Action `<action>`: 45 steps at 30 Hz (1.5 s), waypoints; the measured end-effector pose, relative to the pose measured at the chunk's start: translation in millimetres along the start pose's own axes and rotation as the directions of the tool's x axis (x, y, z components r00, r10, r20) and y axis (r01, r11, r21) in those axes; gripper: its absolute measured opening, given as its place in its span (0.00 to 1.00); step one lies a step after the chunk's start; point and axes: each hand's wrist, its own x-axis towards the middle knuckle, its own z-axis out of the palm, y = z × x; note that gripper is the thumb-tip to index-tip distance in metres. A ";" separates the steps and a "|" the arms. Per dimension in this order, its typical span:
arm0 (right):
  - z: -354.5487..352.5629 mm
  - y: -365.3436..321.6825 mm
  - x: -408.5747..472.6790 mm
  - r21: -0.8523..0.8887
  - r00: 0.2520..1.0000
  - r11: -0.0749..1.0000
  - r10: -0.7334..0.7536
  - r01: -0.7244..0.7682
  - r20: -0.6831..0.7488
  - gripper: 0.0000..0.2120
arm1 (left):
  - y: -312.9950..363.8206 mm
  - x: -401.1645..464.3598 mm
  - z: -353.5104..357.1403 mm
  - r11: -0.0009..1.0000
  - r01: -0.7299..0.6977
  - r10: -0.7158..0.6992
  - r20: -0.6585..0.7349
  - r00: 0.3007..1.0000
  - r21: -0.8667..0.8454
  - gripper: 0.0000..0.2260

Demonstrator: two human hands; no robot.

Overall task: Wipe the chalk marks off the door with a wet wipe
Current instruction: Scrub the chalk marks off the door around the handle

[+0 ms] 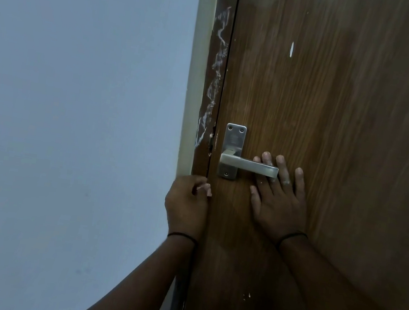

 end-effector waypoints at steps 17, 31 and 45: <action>-116.5 -56.4 24.4 0.540 0.983 0.836 -0.167 0.099 0.079 0.18 | 62.8 6.8 -42.3 0.483 0.680 -0.397 0.554 0.732 -0.552 0.07; -90.5 -39.6 -9.1 0.532 0.967 0.817 0.118 -0.225 0.227 0.06 | 26.7 -9.1 -38.1 0.823 0.517 -0.359 0.490 0.794 -0.235 0.07; -36.5 -21.8 -5.3 0.064 0.973 0.988 -0.148 0.139 0.175 0.23 | -12.9 -3.5 2.5 0.907 0.412 -0.330 0.454 0.827 -0.091 0.11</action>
